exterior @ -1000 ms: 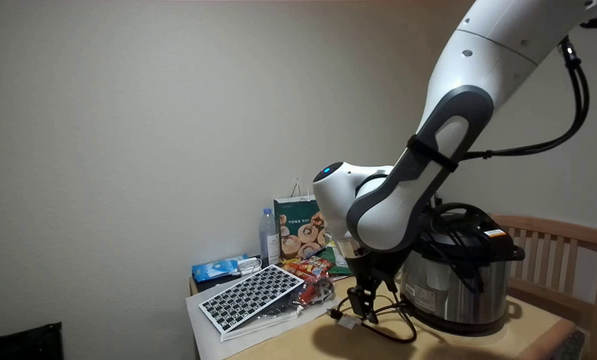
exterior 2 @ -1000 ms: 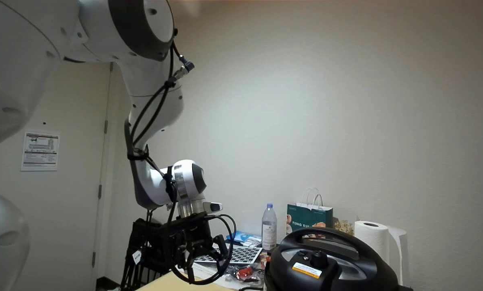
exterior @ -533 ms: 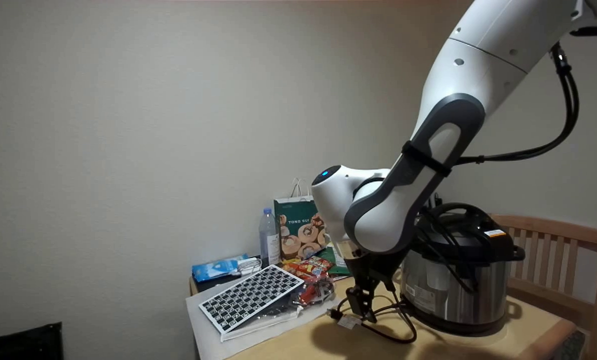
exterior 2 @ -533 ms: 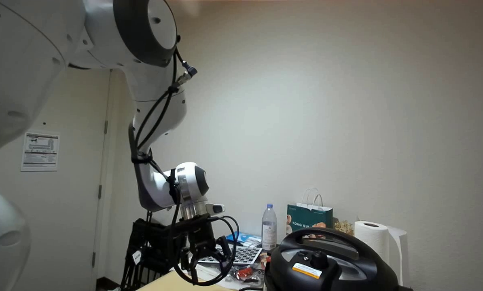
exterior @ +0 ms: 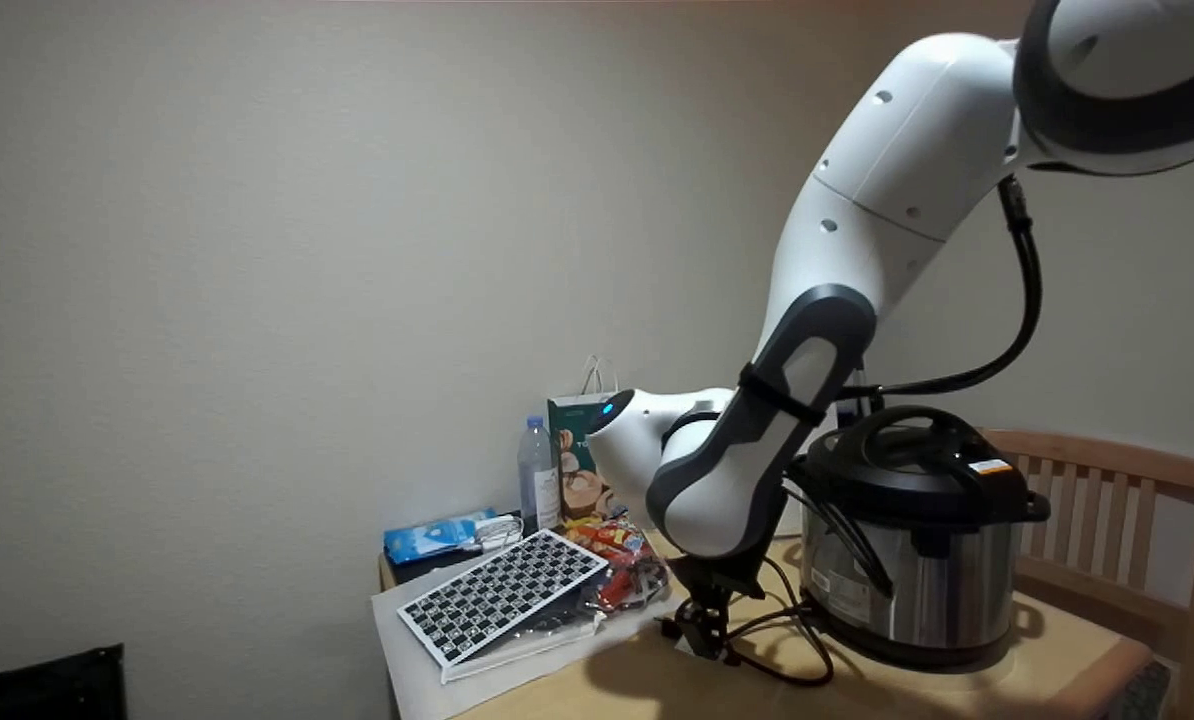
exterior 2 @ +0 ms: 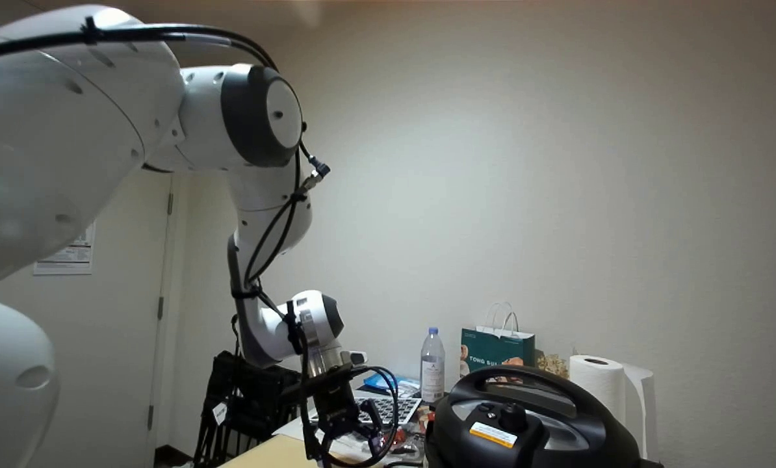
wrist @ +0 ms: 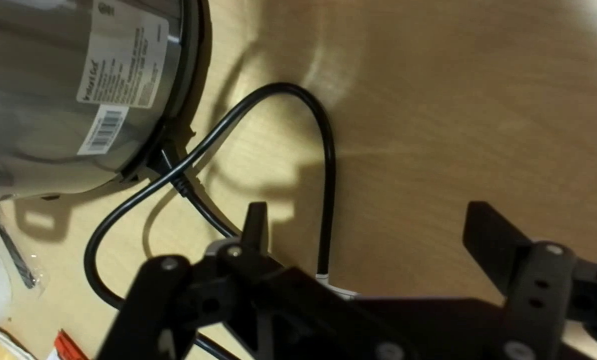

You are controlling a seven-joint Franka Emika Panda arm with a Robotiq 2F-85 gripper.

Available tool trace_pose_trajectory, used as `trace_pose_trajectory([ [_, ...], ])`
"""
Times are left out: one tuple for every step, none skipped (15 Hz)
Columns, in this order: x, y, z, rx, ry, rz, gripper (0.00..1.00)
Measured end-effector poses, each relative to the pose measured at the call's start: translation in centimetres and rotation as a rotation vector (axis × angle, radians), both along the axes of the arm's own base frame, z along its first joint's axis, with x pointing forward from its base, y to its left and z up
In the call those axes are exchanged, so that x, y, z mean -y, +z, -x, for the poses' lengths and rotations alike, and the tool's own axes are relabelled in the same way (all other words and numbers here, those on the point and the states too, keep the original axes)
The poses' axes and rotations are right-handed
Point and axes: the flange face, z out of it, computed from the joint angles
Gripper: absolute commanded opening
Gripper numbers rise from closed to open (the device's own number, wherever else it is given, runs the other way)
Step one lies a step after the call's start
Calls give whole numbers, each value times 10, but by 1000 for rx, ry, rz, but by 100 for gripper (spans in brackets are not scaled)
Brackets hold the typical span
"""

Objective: Pick up the cable and put it straight on the table

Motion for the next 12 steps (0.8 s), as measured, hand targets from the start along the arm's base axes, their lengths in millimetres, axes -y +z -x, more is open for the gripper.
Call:
trace_pose_trajectory([
  [-3, -10, -6, -22, 22, 23, 100],
  [-6, -19, -12, -36, 34, 40, 100],
  [-9, -25, -16, -42, 40, 50, 100],
  [-11, -29, -18, -44, 45, 56, 100],
  [-10, -30, -20, -44, 46, 58, 100],
  [-10, -30, -20, -43, 46, 59, 100],
  [-9, -29, -21, -43, 47, 59, 100],
  [-9, -29, -21, -43, 48, 60, 100],
  [-9, -29, -22, -42, 48, 60, 100],
  [-9, -29, -22, -42, 48, 59, 100],
  [-8, -30, -23, -46, 54, 57, 100],
  [-7, -32, -26, -60, 69, 56, 100],
])
